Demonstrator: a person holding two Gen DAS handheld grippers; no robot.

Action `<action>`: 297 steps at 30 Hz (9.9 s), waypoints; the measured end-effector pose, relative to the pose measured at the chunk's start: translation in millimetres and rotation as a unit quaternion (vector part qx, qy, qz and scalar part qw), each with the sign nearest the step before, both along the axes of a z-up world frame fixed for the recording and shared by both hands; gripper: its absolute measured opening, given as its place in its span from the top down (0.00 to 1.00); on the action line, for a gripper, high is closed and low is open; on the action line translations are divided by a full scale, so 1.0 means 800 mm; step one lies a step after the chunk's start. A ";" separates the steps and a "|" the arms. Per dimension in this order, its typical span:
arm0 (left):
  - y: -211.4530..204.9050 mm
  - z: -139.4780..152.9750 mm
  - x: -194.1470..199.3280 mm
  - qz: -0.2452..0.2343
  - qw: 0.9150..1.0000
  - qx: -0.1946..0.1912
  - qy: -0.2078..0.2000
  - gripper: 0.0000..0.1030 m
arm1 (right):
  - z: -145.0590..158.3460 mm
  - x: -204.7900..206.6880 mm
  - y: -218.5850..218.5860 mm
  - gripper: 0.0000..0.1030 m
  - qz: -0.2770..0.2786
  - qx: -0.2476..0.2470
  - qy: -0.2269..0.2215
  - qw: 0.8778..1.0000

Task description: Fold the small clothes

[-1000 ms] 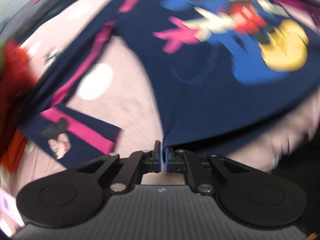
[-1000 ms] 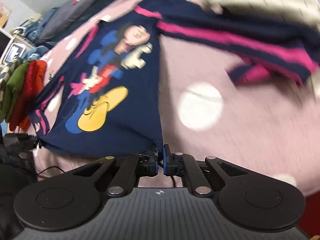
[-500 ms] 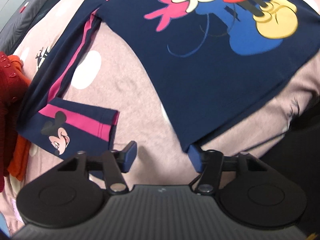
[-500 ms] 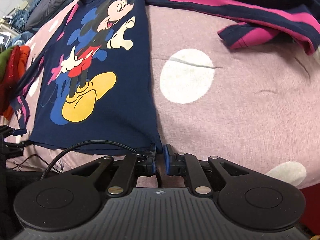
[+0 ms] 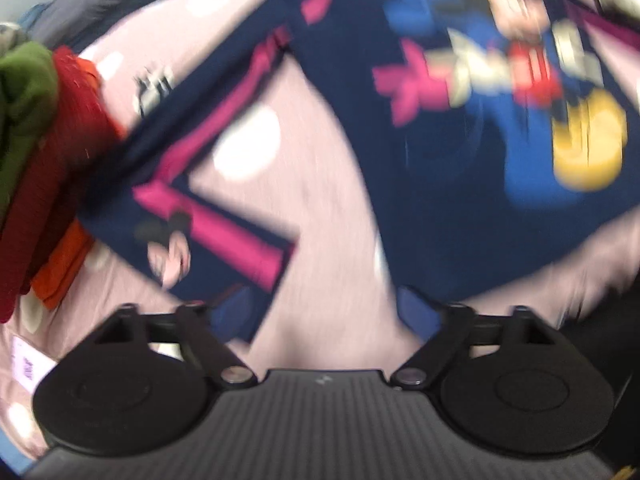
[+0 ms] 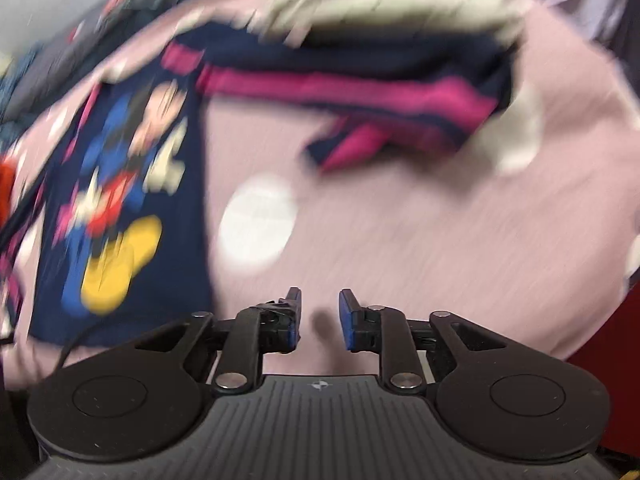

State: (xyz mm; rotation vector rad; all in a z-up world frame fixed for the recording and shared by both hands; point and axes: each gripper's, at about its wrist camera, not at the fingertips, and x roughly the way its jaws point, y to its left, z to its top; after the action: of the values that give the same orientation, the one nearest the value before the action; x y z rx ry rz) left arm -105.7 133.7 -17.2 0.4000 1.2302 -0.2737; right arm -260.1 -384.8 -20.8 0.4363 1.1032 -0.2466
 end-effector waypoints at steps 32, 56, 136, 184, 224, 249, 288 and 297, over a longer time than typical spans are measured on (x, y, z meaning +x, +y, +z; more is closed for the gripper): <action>-0.191 -0.019 0.088 0.014 0.993 -0.116 0.033 0.01 | 0.027 -0.037 -0.108 0.96 -0.275 -0.108 -0.103 0.950; -0.219 -0.018 0.091 -0.026 0.995 -0.092 0.026 0.01 | -0.016 -0.094 -0.224 0.15 -0.364 0.056 -0.083 0.926; 0.014 -0.054 0.008 0.246 0.961 -0.063 0.105 0.54 | -0.036 0.226 0.390 0.87 0.795 0.056 -0.003 0.604; 0.069 -0.019 0.005 0.319 0.947 -0.001 0.034 0.21 | -0.090 0.294 0.464 0.00 0.588 0.331 0.076 0.734; -0.026 -0.055 0.012 0.162 0.986 -0.018 0.027 0.32 | -0.065 0.516 0.090 0.60 0.141 -0.035 0.037 0.989; -0.042 -0.085 0.039 0.144 0.987 -0.038 0.061 0.16 | -0.067 0.368 0.032 0.34 0.173 0.059 0.001 0.983; 0.184 -0.072 0.055 0.381 0.922 -0.044 -0.042 0.43 | 0.034 0.244 0.209 0.46 0.309 0.171 -0.100 0.930; 0.163 -0.069 0.066 0.349 0.933 -0.068 -0.046 0.98 | 0.038 0.225 0.206 0.44 0.289 0.160 -0.101 0.939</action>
State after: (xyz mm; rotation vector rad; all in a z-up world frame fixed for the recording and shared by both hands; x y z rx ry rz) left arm -52.9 264.5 -72.3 -0.1578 1.1774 0.2693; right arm -80.1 -219.8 9.2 0.3947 1.0227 0.4935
